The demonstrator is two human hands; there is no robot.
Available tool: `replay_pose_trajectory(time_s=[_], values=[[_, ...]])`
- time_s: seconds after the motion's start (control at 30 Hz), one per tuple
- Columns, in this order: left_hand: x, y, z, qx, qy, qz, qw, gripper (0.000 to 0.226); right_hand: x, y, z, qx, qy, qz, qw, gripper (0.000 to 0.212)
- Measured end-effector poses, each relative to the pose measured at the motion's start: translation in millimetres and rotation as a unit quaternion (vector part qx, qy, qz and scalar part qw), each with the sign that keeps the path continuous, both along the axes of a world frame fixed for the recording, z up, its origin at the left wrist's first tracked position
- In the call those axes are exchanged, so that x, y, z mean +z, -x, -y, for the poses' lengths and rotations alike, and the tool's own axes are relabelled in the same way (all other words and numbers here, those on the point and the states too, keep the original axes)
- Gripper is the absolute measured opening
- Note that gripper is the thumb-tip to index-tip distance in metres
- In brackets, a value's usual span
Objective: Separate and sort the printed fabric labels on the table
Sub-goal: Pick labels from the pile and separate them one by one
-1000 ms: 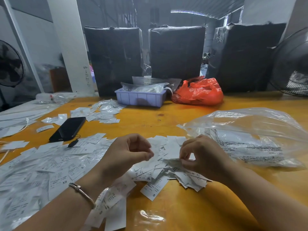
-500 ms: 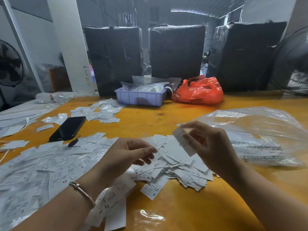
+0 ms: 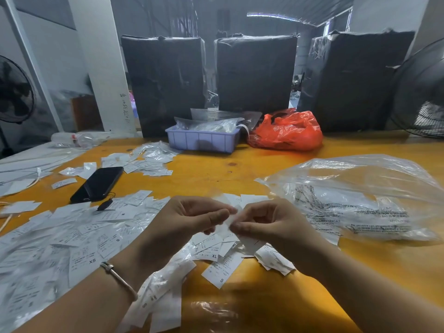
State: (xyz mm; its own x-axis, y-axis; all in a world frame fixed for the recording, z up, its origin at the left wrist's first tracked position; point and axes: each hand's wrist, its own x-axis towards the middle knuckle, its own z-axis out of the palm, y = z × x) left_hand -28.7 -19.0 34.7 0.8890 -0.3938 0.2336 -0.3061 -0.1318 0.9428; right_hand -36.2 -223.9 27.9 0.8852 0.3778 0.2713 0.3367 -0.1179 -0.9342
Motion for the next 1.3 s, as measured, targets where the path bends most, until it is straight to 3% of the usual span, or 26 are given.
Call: replay_pose_trajectory(time_s=[0.17,0.37,0.53,0.63,0.8,0.9,1.03,1.1,1.3], values=[[-1,0,0,-0.003,-0.042,-0.001,0.999,0.007,5,2,4,-0.06,-0.032,0.014,0.998,0.007],[-4,2,5,-0.037,-0.135,0.01,0.99,0.009,4,4,-3,-0.104,0.173,0.17,0.965,0.008],[-2,0,4,-0.008,-0.085,0.031,0.996,0.011,8,5,-1,-0.099,0.199,0.16,0.962,0.039],[-1,1,4,-0.003,-0.068,0.031,0.997,0.016,8,3,1,-0.089,0.165,0.152,0.97,0.017],[-1,2,7,-0.024,-0.094,0.019,0.995,0.026,6,4,-1,-0.086,0.199,0.175,0.96,0.01],[-2,1,6,-0.015,-0.087,0.019,0.996,0.019,11,2,4,-0.106,0.136,0.172,0.97,0.008],[-1,2,4,0.003,-0.08,0.046,0.996,0.017,19,4,13,-0.108,-0.116,0.111,0.981,0.045],[0,3,4,0.01,-0.067,0.056,0.996,0.022,21,5,14,-0.087,-0.183,0.088,0.975,0.057],[2,6,5,0.001,-0.05,0.058,0.997,0.021,28,18,9,-0.162,-0.13,0.206,0.956,0.068]])
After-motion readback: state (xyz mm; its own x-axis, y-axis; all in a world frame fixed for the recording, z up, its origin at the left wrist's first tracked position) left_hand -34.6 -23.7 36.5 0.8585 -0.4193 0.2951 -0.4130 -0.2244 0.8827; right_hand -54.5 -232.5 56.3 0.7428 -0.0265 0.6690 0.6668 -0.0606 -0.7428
